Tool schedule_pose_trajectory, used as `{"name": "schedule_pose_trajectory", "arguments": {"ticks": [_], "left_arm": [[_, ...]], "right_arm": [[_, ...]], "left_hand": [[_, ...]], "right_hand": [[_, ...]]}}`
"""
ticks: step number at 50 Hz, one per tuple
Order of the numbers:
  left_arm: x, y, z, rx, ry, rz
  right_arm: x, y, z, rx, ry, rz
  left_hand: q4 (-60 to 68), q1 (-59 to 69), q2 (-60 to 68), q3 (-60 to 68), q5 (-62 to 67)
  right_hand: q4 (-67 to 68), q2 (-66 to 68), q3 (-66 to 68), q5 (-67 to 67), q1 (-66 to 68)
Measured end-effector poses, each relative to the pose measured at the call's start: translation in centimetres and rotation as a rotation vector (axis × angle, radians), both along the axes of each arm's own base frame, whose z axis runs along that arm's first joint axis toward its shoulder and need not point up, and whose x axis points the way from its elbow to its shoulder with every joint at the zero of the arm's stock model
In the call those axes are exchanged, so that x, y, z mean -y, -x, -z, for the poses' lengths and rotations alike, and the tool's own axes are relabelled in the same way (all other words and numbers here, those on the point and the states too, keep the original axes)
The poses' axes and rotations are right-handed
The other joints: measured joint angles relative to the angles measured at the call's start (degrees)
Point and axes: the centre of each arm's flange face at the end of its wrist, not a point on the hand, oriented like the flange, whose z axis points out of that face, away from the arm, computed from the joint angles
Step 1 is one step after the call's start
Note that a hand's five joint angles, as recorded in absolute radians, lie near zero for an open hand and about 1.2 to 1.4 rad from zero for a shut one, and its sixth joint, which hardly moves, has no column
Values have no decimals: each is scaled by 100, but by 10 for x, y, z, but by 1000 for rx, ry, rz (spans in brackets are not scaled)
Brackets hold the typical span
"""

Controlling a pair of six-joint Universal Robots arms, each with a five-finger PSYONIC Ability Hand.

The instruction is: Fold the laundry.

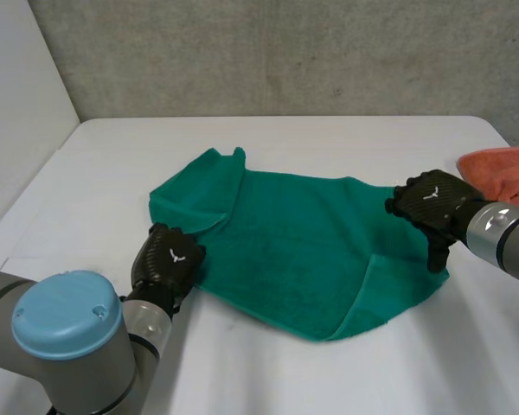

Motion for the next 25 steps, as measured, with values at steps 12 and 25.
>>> {"name": "schedule_pose_trajectory", "arguments": {"ticks": [12, 25], "left_arm": [[3, 2, -7, -17, 24, 3], [4, 2, -7, -19, 24, 5]], "right_arm": [[17, -16, 17, -82, -137, -198], [25, -22, 52, -87, -284, -232]], "left_hand": [[0, 0, 0, 0, 0], [0, 0, 0, 0, 0]], "right_hand": [[398, 255, 463, 441, 237], [707, 542, 762, 720, 508]]}}
